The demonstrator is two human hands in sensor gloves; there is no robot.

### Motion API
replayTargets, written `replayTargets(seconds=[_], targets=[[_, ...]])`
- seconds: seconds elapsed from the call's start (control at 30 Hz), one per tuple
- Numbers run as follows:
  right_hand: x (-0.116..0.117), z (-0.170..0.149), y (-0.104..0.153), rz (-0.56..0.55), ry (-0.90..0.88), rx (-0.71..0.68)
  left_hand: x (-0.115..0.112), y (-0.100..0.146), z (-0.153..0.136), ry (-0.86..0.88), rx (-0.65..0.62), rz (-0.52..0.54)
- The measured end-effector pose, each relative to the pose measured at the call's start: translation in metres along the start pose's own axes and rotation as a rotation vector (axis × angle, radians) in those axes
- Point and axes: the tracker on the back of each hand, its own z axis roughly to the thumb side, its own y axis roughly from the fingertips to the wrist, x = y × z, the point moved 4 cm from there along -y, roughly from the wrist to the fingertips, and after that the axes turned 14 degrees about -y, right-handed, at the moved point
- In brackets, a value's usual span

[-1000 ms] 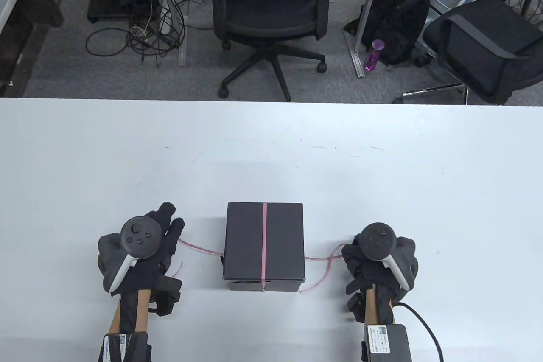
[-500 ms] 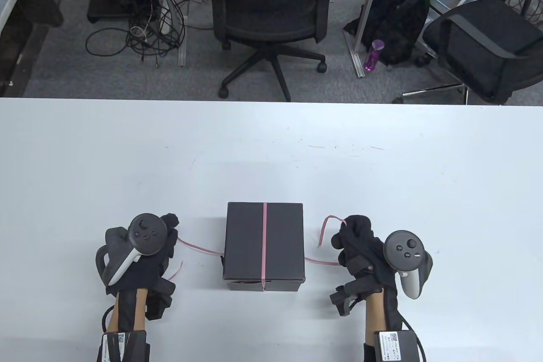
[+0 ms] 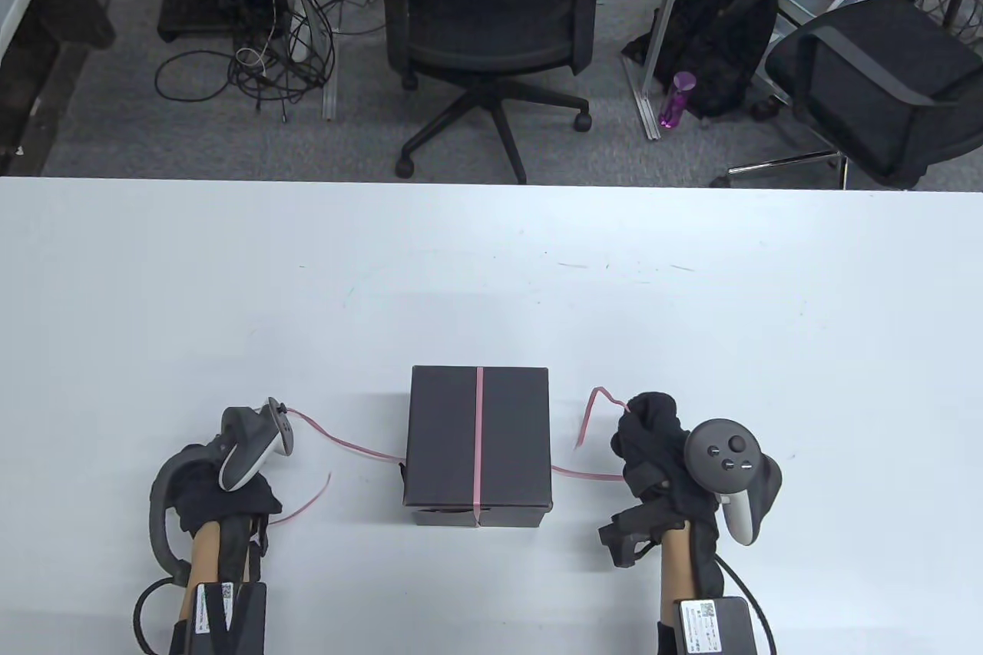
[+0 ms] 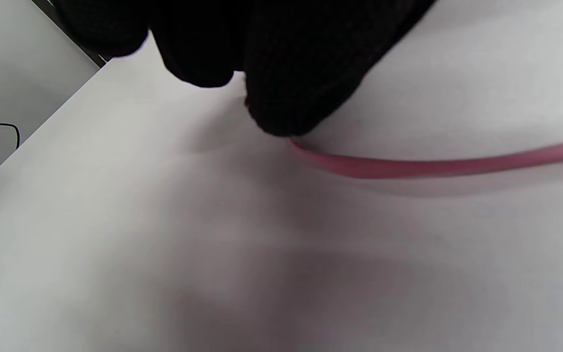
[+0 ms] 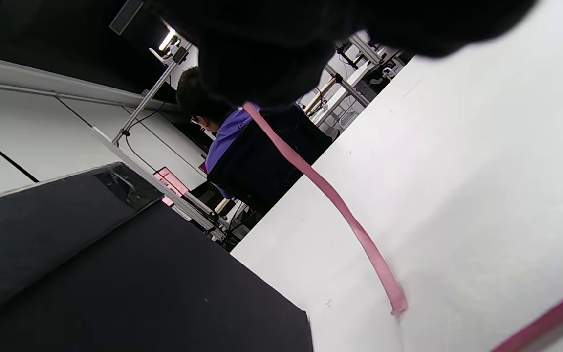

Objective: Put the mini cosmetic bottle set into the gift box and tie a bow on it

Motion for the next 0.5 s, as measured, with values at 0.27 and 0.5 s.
replayTargets(seconds=[0.27,0.5], targets=[[-0.005,-0.007,-0.001,-0.026,-0.020,0.012,-0.003,0.000,0.008,-0.072,-0.008,-0.010],[-0.008,-0.011,-0.002,-0.049,-0.029,0.013,-0.003,-0.002,0.010,-0.167,0.056,0.037]])
